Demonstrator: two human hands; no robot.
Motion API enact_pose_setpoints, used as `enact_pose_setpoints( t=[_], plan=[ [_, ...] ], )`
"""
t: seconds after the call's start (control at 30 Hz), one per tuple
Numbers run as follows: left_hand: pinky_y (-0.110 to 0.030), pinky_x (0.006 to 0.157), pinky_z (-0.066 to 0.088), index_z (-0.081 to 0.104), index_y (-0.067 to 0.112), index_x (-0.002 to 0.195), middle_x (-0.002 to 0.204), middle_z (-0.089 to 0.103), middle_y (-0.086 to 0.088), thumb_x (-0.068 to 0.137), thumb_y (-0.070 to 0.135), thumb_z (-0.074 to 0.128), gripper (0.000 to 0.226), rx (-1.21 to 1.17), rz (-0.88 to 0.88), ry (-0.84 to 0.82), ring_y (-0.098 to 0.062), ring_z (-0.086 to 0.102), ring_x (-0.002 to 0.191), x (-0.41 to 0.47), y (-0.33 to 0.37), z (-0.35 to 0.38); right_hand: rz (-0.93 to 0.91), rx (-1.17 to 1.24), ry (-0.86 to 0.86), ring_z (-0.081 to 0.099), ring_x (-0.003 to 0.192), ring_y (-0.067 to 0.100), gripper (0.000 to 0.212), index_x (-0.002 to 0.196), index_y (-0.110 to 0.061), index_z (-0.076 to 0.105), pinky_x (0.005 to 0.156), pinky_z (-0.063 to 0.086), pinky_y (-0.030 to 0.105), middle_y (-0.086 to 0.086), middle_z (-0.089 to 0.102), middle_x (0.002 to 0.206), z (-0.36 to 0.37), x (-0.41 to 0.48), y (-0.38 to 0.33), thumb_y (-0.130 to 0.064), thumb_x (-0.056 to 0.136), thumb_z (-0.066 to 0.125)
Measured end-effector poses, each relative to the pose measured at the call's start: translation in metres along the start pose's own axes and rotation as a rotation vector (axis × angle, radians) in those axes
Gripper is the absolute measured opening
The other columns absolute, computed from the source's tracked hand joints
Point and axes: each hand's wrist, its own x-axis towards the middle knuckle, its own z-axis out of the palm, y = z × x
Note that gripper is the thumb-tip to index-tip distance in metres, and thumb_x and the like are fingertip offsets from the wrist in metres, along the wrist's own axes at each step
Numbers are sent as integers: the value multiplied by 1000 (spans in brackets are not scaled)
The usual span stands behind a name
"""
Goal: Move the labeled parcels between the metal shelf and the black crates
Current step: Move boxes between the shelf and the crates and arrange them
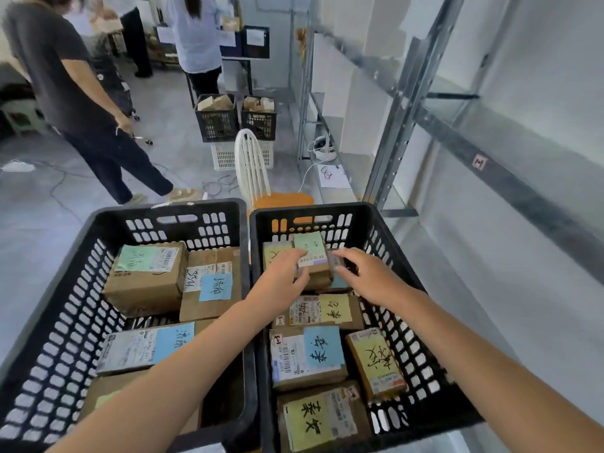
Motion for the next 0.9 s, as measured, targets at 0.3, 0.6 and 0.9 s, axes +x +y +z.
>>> enact_pose_setpoints(
  t=[0.3, 0.6, 0.9],
  plan=[
    [-22, 112, 17, 38, 18, 148, 152, 41, 1, 102, 32, 48, 50, 96, 375, -74, -13, 31, 142, -27, 50, -15, 215, -30, 373, 47, 134, 11, 48, 147, -29, 44, 103, 32, 25, -8, 47, 150, -47, -115, -39, -38, 102, 53],
    [-21, 114, 10, 36, 18, 149, 157, 33, 2, 102, 35, 48, 52, 9, 768, -145, -12, 23, 146, -105, 141, -10, 402, -136, 648, 46, 135, 13, 50, 147, -24, 45, 108, 33, 24, -6, 47, 150, -38, -268, -93, -38, 101, 55],
    [-30, 118, 24, 39, 7, 147, 155, 37, -7, 101, 27, 51, 51, -143, 1132, -239, -21, 32, 144, -211, 241, 7, 644, -309, 836, 44, 136, 13, 49, 148, -29, 42, 101, 29, 20, -8, 42, 154, -38, -434, -143, -45, 102, 48]
  ],
)
